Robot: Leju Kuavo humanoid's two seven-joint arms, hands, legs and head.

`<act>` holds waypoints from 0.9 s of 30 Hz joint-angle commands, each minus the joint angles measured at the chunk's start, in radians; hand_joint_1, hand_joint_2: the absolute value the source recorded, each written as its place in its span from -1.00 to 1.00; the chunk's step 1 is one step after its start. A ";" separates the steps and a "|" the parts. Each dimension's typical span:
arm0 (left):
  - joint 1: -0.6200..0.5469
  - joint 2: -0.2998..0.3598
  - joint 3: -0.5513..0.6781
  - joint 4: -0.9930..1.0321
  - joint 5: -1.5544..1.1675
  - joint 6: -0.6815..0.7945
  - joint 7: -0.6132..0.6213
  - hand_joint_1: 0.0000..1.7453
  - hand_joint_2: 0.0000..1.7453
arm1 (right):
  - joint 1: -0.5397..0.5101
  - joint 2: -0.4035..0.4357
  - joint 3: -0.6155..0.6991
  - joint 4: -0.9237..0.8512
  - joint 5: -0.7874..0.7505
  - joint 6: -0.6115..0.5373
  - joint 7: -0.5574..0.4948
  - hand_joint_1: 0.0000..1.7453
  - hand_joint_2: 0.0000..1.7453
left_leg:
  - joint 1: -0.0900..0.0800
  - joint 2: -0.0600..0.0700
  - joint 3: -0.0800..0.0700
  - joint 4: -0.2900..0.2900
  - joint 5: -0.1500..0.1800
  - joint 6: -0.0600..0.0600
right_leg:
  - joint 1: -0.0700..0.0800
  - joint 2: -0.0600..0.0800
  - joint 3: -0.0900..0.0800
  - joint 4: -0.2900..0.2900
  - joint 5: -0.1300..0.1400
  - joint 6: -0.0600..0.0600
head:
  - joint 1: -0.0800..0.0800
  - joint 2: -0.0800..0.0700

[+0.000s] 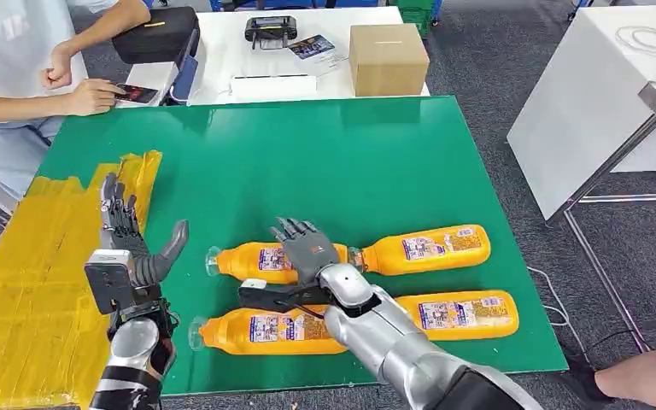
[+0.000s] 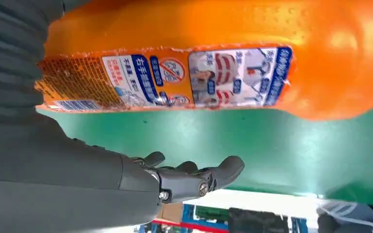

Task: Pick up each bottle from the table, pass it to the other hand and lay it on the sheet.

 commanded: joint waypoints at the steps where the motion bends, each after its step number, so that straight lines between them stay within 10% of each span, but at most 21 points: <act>1: -0.060 -0.005 0.019 0.078 -0.002 -0.008 0.006 -1.00 1.00 | -0.072 -0.006 -0.010 0.129 0.004 0.055 0.014 -1.00 1.00 | 0.000 -0.001 0.003 0.000 -0.001 0.001 | 0.001 -0.002 0.005 0.000 -0.002 -0.001 | 0.000 0.000; 16: -0.065 -0.011 0.015 0.094 -0.001 -0.011 0.008 -1.00 1.00 | -0.079 -0.010 0.004 0.170 0.024 0.124 0.031 -1.00 1.00 | 0.000 -0.001 0.005 0.000 -0.002 0.000 | 0.001 -0.002 0.006 -0.001 -0.002 -0.001 | 0.000 0.000; 18: -0.064 -0.012 0.014 0.093 -0.001 -0.010 0.008 -1.00 1.00 | -0.077 -0.012 0.005 0.172 0.025 0.125 0.032 -0.70 1.00 | 0.000 -0.001 0.002 0.000 -0.001 0.000 | 0.000 -0.002 0.003 -0.001 -0.001 -0.001 | 0.000 0.000; 20: -0.063 -0.013 0.013 0.092 0.000 -0.011 0.008 -1.00 1.00 | -0.075 -0.012 0.003 0.172 0.026 0.122 0.032 0.38 1.00 | 0.001 -0.001 0.004 0.000 -0.001 0.001 | 0.001 -0.002 0.005 -0.001 -0.001 -0.001 | 0.000 0.000; 27: -0.062 -0.013 0.010 0.090 0.001 -0.014 0.009 -1.00 1.00 | -0.072 -0.011 -0.005 0.169 0.023 0.112 0.027 0.44 1.00 | 0.001 -0.001 0.006 0.001 -0.003 0.001 | 0.001 -0.002 0.007 -0.001 -0.003 -0.001 | 0.000 0.000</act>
